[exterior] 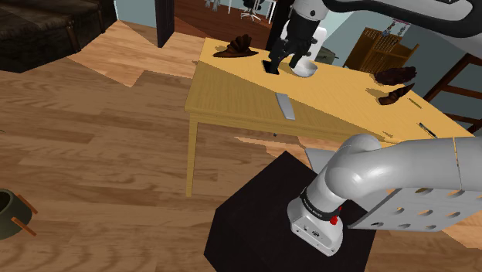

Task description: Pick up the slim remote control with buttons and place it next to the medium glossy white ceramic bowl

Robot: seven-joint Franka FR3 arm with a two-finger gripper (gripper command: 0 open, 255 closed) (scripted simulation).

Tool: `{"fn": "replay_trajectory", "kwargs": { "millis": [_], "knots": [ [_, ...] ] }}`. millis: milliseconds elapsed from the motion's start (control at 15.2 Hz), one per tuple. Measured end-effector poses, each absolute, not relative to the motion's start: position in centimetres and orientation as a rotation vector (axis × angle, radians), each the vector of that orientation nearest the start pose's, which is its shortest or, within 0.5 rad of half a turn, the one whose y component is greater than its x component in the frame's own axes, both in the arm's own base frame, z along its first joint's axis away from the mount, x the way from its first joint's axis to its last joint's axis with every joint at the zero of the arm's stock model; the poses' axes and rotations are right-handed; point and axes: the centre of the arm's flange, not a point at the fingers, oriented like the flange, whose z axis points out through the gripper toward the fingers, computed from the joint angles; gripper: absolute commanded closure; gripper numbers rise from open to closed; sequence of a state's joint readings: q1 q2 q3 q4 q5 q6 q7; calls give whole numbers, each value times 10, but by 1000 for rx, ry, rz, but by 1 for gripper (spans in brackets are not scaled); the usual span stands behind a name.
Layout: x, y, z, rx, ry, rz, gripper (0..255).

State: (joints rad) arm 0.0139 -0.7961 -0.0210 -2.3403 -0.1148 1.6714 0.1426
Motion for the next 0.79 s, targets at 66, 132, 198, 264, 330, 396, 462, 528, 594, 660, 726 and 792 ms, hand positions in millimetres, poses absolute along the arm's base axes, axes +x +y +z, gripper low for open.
{"fn": "replay_trajectory", "kwargs": {
  "millis": [66, 132, 198, 264, 330, 396, 462, 528, 594, 660, 726, 792],
  "knots": [
    [314, -16, 611, -3217, 226, -216, 0],
    [316, -21, 608, -3214, 247, -212, 0],
    [322, -28, 603, -3208, 280, -205, 0],
    [327, -36, 597, -3202, 319, -197, 0],
    [329, -46, 589, -3194, 361, -189, 0],
    [332, -54, 580, -3185, 404, -180, 0],
    [340, -65, 573, -3176, 447, -172, 0],
    [341, -76, 565, -3165, 491, -163, 0],
    [347, -87, 557, -3154, 535, -154, 0],
    [347, -98, 547, -3143, 578, -145, 0],
    [351, -107, 541, -3131, 621, -136, 0],
    [353, -118, 531, -3118, 664, -127, 0]
  ]
}}
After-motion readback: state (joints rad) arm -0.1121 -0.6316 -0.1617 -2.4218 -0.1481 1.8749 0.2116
